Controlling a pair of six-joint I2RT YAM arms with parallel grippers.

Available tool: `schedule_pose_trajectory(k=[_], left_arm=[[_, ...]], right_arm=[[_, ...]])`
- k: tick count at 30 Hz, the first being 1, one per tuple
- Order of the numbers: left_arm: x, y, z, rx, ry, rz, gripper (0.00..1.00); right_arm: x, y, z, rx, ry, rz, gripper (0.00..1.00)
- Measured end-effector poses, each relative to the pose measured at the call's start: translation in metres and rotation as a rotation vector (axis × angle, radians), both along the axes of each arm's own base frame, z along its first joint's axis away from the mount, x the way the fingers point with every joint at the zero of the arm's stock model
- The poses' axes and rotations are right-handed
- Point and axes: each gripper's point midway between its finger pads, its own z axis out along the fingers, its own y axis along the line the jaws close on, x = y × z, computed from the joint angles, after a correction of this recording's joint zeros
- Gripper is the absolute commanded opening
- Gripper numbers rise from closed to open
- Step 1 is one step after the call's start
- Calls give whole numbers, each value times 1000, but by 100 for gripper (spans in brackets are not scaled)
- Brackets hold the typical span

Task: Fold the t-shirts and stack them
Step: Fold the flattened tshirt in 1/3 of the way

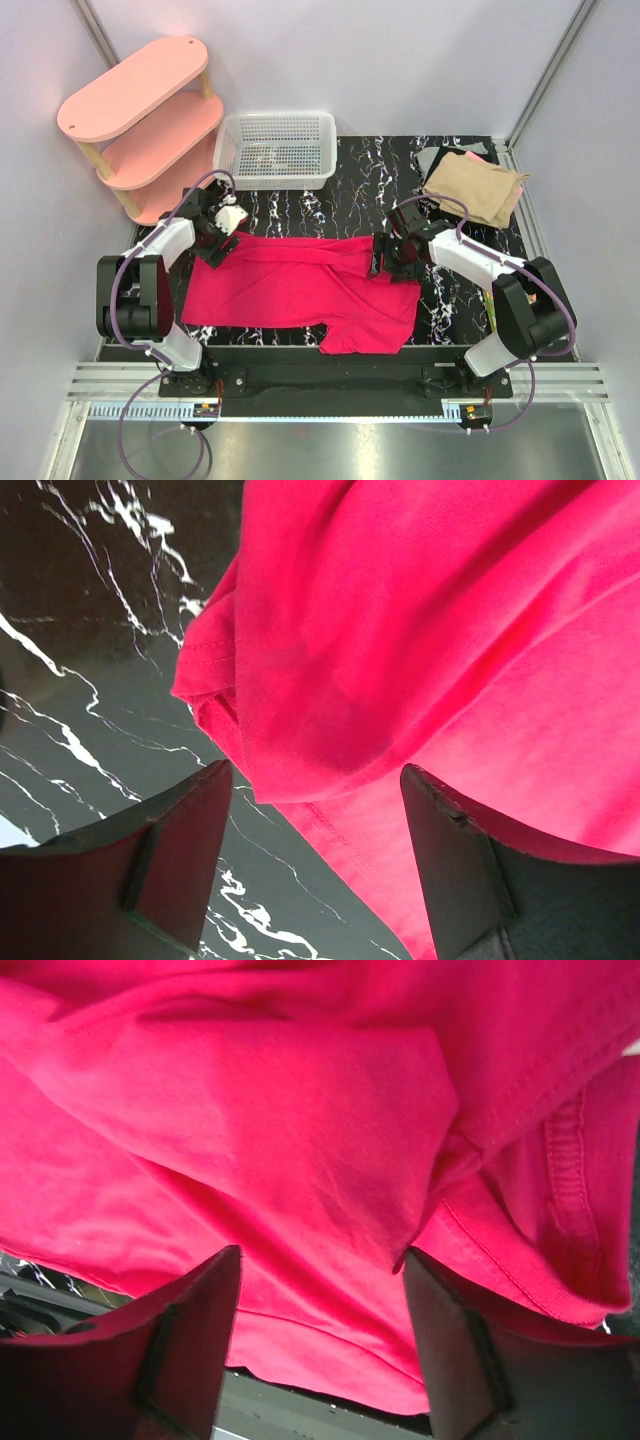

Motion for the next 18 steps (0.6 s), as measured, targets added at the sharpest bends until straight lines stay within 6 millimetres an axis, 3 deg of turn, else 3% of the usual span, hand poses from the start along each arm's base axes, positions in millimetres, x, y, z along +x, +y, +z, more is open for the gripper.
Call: schedule_pose_trajectory(k=[5,8,10,14,18], left_arm=[[-2,8,-6,10,20,24,40],[-2,9,-6,12,22,28,33],[-2,9,-6,11,22,31,26],[-3,9,-6,10,22,35,2],[-3,9,-6,10,23,35,0]], right_arm=[[8,2,4,10,-28,6,56],[11,1,4,13,-32,2,49],[12,0,3,11,-31,2,41],[12,0,1,9,-28,3,24],[14,0,2,13,-34,3,14]])
